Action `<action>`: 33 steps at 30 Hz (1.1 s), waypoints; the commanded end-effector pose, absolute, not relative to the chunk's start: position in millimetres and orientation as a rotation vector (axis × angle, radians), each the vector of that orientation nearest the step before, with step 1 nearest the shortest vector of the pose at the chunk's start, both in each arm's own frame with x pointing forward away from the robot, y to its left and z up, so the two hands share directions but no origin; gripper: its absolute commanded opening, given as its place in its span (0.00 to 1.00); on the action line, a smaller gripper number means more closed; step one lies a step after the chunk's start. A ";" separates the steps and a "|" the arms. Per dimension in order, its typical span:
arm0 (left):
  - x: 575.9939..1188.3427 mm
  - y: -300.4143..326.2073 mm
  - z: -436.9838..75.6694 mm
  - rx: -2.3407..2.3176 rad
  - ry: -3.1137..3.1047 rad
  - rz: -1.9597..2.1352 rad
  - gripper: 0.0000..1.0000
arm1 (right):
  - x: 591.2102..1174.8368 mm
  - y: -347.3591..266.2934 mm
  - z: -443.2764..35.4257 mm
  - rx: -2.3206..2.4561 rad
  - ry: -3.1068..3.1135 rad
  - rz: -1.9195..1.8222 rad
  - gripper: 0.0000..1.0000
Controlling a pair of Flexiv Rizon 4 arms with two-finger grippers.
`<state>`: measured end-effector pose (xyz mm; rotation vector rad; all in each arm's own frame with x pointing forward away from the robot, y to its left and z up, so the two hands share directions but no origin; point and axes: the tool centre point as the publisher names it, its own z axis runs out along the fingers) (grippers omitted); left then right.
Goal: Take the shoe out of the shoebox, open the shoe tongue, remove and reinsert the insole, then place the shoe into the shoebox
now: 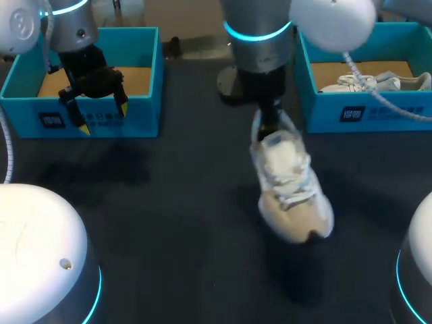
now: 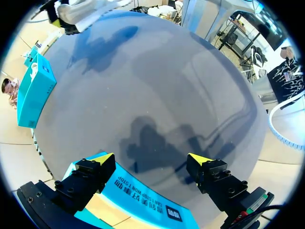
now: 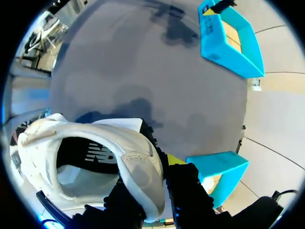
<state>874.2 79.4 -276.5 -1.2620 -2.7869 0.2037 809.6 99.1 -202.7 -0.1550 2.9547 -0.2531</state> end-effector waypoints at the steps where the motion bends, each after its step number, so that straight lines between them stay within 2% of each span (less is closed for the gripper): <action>1: 874.1 79.7 -276.6 -1.263 -2.786 0.200 1.00 | 817.7 49.2 -184.6 -0.183 2.962 -0.225 0.00; 8: 874.1 79.7 -276.6 -1.263 -2.786 0.200 1.00 | 844.6 2.6 -176.9 -0.229 2.958 -0.127 0.00; 26: 874.1 79.7 -276.6 -1.263 -2.786 0.200 1.00 | 844.6 2.6 -176.9 -0.229 2.958 -0.127 0.00; 33: 874.1 79.7 -276.6 -1.263 -2.786 0.200 1.00 | 887.6 -39.3 -159.3 -0.182 2.986 -0.196 0.00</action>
